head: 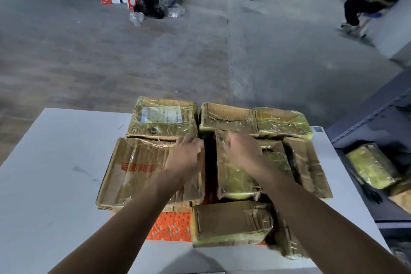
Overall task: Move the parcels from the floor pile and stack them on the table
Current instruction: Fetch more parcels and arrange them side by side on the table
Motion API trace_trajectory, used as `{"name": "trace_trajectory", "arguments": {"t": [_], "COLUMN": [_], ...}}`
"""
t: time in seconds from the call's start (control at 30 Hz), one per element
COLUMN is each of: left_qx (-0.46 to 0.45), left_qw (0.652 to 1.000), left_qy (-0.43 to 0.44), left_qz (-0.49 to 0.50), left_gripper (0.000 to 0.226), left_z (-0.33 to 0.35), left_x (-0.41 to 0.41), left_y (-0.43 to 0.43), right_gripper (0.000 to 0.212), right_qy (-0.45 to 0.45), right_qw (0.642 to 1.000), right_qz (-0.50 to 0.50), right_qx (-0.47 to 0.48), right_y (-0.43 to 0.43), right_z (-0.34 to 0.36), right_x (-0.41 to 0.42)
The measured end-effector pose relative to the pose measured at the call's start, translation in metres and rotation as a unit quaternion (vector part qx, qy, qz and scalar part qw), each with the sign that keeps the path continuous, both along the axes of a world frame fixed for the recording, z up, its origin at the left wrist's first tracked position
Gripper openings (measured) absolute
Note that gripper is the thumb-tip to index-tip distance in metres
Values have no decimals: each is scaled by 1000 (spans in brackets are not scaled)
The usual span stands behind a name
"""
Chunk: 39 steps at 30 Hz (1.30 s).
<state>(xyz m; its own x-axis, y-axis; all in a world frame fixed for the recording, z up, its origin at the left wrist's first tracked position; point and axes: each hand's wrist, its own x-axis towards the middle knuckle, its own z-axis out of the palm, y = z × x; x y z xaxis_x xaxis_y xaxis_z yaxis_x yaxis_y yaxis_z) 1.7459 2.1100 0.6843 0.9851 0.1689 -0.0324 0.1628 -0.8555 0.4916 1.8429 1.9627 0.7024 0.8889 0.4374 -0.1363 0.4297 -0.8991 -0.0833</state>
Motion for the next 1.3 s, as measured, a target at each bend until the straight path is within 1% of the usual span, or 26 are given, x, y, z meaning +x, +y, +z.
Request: {"name": "trace_trajectory", "arguments": {"t": [0.07, 0.13, 0.2, 0.27, 0.33, 0.4, 0.47, 0.63, 0.7, 0.77, 0.8, 0.83, 0.9, 0.97, 1.0, 1.07, 1.13, 1.17, 1.2, 1.23, 1.3], "left_qx": [-11, 0, 17, 35, 76, 122, 134, 134, 136, 121, 110, 104, 95, 77, 69, 67, 69, 49, 9, -40, -121], "left_qw": [999, 996, 989, 979, 963, 949, 951, 962, 964, 969, 970, 971, 973, 982, 988, 995, 997, 999, 999, 997, 987], "left_qy": [-29, -54, -53, -31, 6, 55, 64, -4, -18, -39, -46, -47, -43, -32, -24, -7, 1, 8, 24, 50, 95], "left_qz": [-33, -76, -133, -199, -259, -285, -273, -237, -227, -214, -210, -209, -206, -169, -139, -78, -18, 10, 32, 46, 52], "left_gripper": [30, 31, 37, 44, 47, 48, 46, 33, 31, 30, 30, 31, 37, 44, 46, 46, 42, 40, 39, 40, 42], "left_z": [0, 0, 1, 2, 2, -1, -2, 4, 6, 5, 4, 3, -1, -4, -5, -9, -11, -12, -11, -9, -5], "left_x": [7, 14, 21, 26, 30, 31, 30, 27, 26, 24, 24, 23, 23, 23, 23, 22, 22, 22, 23, 24, 27], "left_y": [-18, -37, -59, -81, -100, -108, -106, -92, -90, -88, -88, -88, -89, -90, -89, -85, -80, -78, -76, -75, -73], "right_gripper": [8, 7, 9, 15, 19, 22, 23, 14, 20, 31, 33, 31, 17, 18, 20, 32, 41, 42, 41, 37, 29], "right_qy": [-4, -10, -16, -21, -13, 19, 45, 66, 65, 74, 80, 81, 57, 18, 16, 70, 127, 149, 171, 193, 226], "right_qw": [999, 997, 993, 988, 981, 974, 971, 973, 973, 973, 973, 972, 976, 985, 991, 993, 986, 981, 976, 969, 962], "right_qz": [-40, -79, -116, -154, -193, -222, -231, -210, -204, -198, -197, -196, -189, -162, -134, -75, -45, -42, -46, -55, -72], "right_qx": [-6, -10, -12, -16, -28, -37, -46, -72, -85, -90, -93, -96, -92, -52, -17, 61, 100, 114, 128, 141, 132], "right_y": [-22, -46, -72, -97, -118, -131, -138, -129, -127, -128, -129, -129, -126, -120, -117, -106, -94, -89, -85, -83, -82], "right_z": [1, 2, 1, 1, 1, 2, 2, 0, -2, -3, -3, -2, 1, 3, 2, 1, -2, -3, -4, -6, -6], "right_x": [3, 6, 9, 11, 13, 16, 18, 25, 28, 31, 32, 32, 32, 30, 28, 23, 18, 16, 16, 17, 18]}}
